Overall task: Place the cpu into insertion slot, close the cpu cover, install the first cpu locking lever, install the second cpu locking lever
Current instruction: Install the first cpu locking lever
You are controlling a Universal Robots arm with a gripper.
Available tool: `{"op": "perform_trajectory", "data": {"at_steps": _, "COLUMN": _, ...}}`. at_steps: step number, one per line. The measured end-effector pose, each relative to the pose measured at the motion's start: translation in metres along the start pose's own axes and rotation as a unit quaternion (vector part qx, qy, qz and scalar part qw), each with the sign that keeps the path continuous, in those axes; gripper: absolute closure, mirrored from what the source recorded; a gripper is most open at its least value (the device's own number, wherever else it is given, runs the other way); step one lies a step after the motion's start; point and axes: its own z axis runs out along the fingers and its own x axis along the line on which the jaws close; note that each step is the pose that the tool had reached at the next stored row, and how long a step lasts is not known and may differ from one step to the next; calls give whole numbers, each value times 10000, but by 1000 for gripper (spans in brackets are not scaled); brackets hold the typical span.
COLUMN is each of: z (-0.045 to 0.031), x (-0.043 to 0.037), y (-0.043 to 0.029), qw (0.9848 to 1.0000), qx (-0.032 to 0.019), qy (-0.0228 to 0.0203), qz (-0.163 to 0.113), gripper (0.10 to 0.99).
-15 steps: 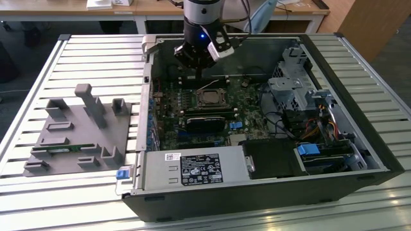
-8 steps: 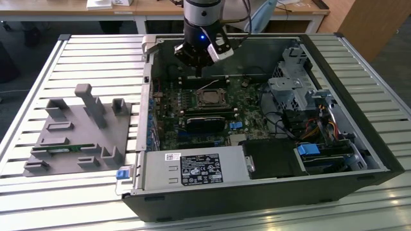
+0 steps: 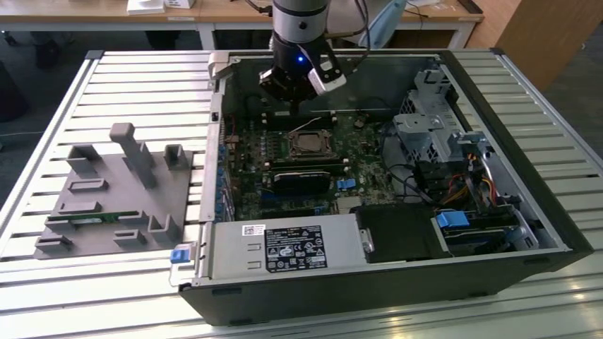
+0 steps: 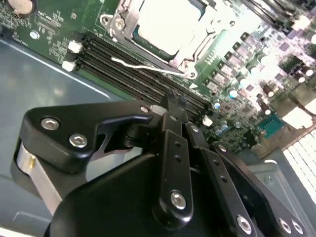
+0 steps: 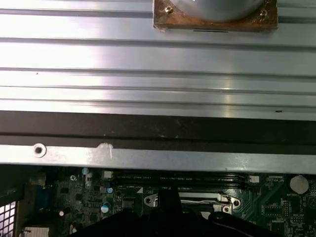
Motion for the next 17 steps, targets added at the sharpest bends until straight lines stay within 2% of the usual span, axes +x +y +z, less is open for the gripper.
{"op": "perform_trajectory", "data": {"at_steps": 4, "z": 52, "x": -8, "y": 2, "qw": 10000, "qx": 27, "qy": -23, "qz": -59, "gripper": 980}}
{"op": "perform_trajectory", "data": {"at_steps": 9, "z": 80, "x": -57, "y": 9, "qw": 9999, "qx": 31, "qy": -18, "qz": -116, "gripper": 980}}
{"op": "perform_trajectory", "data": {"at_steps": 13, "z": 139, "x": -86, "y": 23, "qw": 9999, "qx": 40, "qy": -20, "qz": -119, "gripper": 980}}
{"op": "perform_trajectory", "data": {"at_steps": 17, "z": 168, "x": -150, "y": 27, "qw": 9999, "qx": 40, "qy": -20, "qz": -119, "gripper": 980}}
